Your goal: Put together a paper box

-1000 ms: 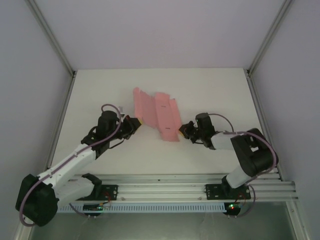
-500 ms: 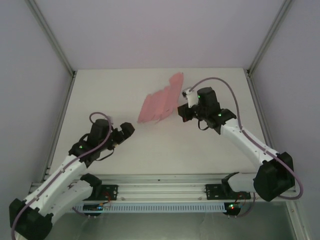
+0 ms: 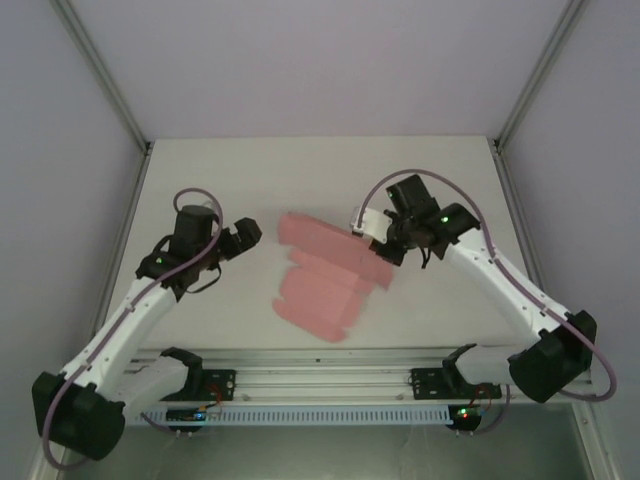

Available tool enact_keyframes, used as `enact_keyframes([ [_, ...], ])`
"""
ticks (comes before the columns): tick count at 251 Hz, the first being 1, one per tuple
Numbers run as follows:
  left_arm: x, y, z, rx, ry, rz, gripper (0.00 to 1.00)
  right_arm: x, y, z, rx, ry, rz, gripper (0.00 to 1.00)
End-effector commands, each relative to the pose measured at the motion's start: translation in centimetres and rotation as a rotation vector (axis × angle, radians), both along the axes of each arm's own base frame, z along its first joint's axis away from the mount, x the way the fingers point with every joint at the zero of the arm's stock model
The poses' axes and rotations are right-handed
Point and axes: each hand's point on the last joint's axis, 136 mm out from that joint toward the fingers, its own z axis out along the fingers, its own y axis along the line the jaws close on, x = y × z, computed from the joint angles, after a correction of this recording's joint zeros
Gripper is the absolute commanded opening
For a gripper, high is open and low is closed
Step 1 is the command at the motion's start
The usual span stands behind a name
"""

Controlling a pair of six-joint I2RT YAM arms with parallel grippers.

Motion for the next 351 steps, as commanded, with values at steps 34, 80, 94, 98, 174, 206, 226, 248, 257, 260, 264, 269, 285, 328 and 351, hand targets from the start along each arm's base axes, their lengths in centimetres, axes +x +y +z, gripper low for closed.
enact_keyframes([
  [34, 4.6, -2.0, 4.0, -0.060, -0.121, -0.149, 1.00, 1.9, 0.1, 1.0, -0.042, -0.136, 0.117, 0.00],
  [80, 7.0, -4.4, 1.7, -0.064, -0.104, -0.287, 1.00, 5.0, 2.1, -0.9, 0.080, -0.212, 0.087, 0.00],
  [94, 7.9, -4.7, 0.9, -0.035, -0.089, -0.314, 1.00, 5.3, 2.5, -0.7, 0.137, -0.236, 0.079, 0.00],
  [98, 8.3, -4.7, 0.7, -0.026, -0.086, -0.315, 1.00, 5.3, 2.5, -0.5, 0.157, -0.236, 0.073, 0.00],
  [174, 9.2, -7.5, -1.9, -0.028, -0.047, -0.450, 1.00, 5.7, 2.2, -1.2, 0.213, -0.191, 0.046, 0.00],
  [206, 8.0, -9.1, -2.9, 0.005, -0.048, -0.492, 1.00, 6.0, 2.1, -2.1, 0.196, -0.170, 0.028, 0.00],
  [226, 8.0, -9.4, -3.1, 0.053, -0.045, -0.462, 1.00, 5.9, 2.4, -2.7, 0.204, -0.141, 0.012, 0.00],
  [248, 8.3, -9.2, -3.3, 0.089, -0.043, -0.404, 1.00, 5.8, 2.8, -3.0, 0.216, -0.124, -0.004, 0.00],
  [257, 8.5, -8.8, -3.4, 0.101, -0.038, -0.360, 0.99, 5.8, 2.8, -3.1, 0.224, -0.119, -0.011, 0.00],
  [260, 8.5, -8.8, -3.4, 0.103, -0.041, -0.351, 1.00, 5.7, 2.8, -3.2, 0.226, -0.118, -0.013, 0.00],
  [264, 8.6, -8.8, -3.3, 0.105, -0.045, -0.340, 1.00, 5.7, 2.9, -3.2, 0.229, -0.119, -0.014, 0.00],
  [269, 8.7, -8.6, -3.4, 0.110, -0.048, -0.323, 1.00, 5.6, 2.9, -3.3, 0.234, -0.117, -0.015, 0.00],
  [285, 9.2, -8.0, -3.8, 0.105, -0.040, -0.224, 0.99, 5.6, 3.3, -3.4, 0.252, -0.117, -0.023, 0.00],
  [328, 9.3, -8.5, -4.8, 0.020, -0.042, -0.009, 1.00, 6.5, 4.6, -3.5, 0.301, -0.132, -0.118, 0.00],
  [351, 9.4, -9.5, -4.3, 0.085, -0.080, 0.031, 0.99, 7.3, 5.1, -3.7, 0.315, -0.212, -0.161, 0.00],
])
